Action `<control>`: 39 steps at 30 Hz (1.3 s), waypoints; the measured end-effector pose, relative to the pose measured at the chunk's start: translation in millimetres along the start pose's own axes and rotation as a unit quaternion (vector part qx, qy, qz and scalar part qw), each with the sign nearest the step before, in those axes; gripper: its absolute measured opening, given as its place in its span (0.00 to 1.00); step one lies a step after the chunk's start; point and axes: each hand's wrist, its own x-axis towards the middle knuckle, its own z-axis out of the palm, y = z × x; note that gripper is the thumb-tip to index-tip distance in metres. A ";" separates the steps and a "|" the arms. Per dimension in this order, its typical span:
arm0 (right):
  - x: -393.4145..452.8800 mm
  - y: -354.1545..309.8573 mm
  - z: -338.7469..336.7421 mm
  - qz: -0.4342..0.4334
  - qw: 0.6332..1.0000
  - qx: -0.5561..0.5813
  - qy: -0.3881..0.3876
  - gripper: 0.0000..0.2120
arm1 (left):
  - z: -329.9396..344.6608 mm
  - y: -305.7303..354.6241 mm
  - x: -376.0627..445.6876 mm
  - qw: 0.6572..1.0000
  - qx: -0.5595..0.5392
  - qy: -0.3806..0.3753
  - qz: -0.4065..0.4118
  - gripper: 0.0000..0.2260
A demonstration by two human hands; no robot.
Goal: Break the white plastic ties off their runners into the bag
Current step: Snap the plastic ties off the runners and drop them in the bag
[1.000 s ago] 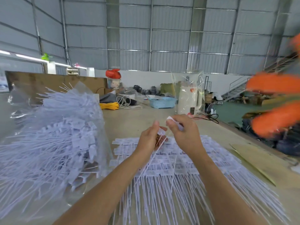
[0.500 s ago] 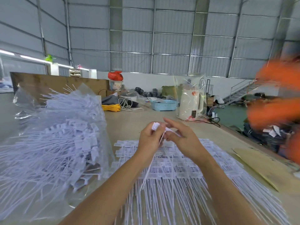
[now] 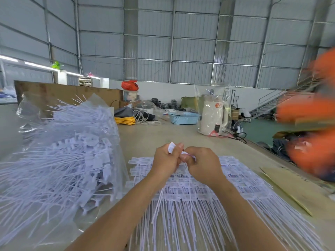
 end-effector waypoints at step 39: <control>5.2 22.4 -12.6 0.094 0.962 0.160 0.201 0.13 | -194.5 13.4 30.1 0.636 0.746 0.198 -0.012 0.15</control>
